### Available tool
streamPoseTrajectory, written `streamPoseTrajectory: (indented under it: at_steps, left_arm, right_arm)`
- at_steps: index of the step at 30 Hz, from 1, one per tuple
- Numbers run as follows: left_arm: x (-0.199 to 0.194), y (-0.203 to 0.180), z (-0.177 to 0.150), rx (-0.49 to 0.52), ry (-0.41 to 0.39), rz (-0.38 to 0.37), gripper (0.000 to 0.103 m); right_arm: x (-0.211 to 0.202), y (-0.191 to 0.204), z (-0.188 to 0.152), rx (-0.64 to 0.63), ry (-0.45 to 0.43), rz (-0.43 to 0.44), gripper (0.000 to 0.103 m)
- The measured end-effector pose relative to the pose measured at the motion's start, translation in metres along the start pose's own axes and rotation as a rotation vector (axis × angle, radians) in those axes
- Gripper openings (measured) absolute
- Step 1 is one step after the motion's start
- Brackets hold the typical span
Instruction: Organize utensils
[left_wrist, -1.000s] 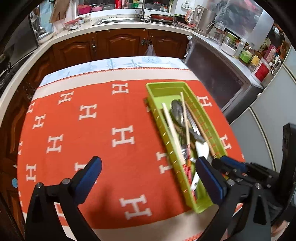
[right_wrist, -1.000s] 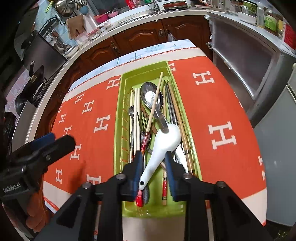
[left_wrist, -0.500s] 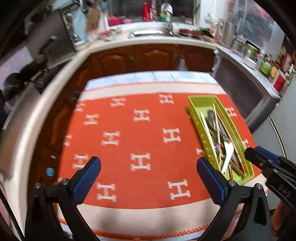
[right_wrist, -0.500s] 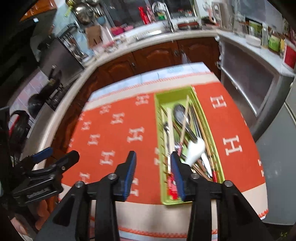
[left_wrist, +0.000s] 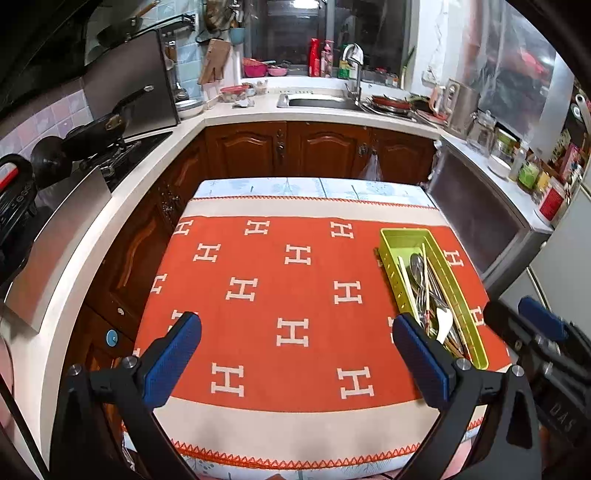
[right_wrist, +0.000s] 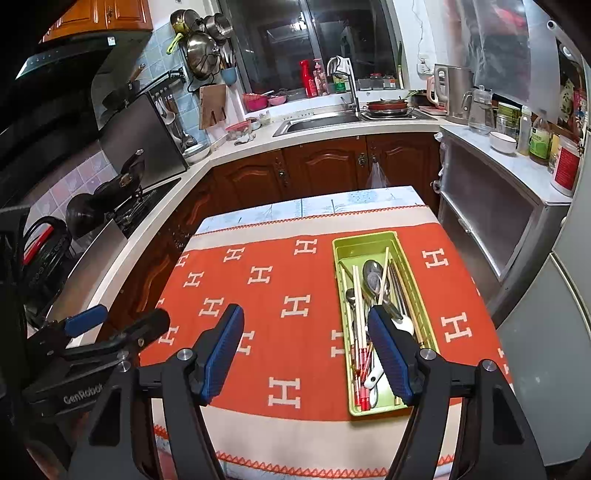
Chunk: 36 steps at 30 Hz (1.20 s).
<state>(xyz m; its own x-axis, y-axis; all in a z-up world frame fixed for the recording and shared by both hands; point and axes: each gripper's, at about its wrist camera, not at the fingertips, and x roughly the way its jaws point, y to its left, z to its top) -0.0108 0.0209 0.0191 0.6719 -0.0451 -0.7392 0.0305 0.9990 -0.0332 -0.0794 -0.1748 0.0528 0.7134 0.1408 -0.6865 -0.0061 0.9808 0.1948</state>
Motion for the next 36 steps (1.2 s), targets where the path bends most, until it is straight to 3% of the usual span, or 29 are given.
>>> streamPoseTrajectory:
  at_steps: [9,36]
  left_arm:
    - [-0.001,0.003,-0.001,-0.014,-0.037,0.021,0.102]
    - [0.017,0.007,0.003,-0.012,0.004,0.031,0.102]
  right_arm:
    - [0.000,0.012,-0.005,-0.048,0.015,-0.002,0.071]
    - [0.031,0.002,0.008,-0.030,0.043,-0.007,0.071]
